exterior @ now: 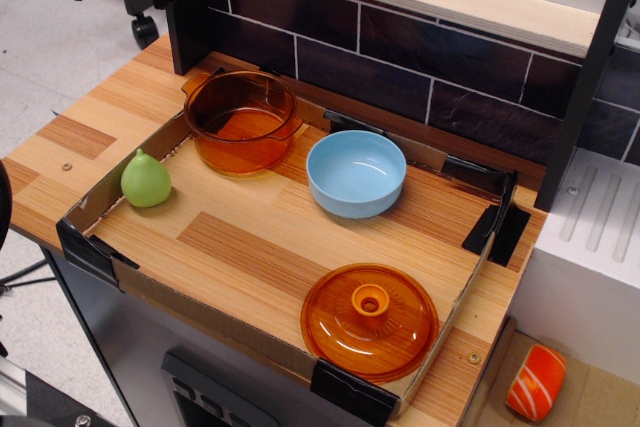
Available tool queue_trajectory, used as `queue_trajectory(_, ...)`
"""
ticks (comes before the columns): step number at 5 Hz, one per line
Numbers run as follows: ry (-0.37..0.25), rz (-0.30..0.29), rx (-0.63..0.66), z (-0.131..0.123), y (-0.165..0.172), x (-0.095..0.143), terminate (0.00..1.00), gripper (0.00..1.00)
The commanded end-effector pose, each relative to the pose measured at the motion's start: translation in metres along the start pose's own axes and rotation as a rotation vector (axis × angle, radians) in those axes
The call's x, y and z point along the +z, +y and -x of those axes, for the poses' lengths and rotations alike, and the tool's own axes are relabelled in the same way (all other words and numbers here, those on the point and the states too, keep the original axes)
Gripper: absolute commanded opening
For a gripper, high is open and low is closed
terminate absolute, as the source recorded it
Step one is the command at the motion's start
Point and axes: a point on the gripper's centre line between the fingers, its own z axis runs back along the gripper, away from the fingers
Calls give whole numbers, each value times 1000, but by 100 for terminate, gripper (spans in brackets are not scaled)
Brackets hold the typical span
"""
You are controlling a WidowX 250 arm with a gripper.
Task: Put pear in bowl
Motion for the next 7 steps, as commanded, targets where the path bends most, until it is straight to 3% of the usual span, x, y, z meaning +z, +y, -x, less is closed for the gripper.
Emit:
queue_trajectory(1, 0, 0, 0, 0, 0, 0, 0, 100)
queue_trajectory(4, -55, -48, -118, 1, 38, -73, 0, 100)
queue_trajectory(7, -22, -92, -189, 3, 27, -131, 0, 100)
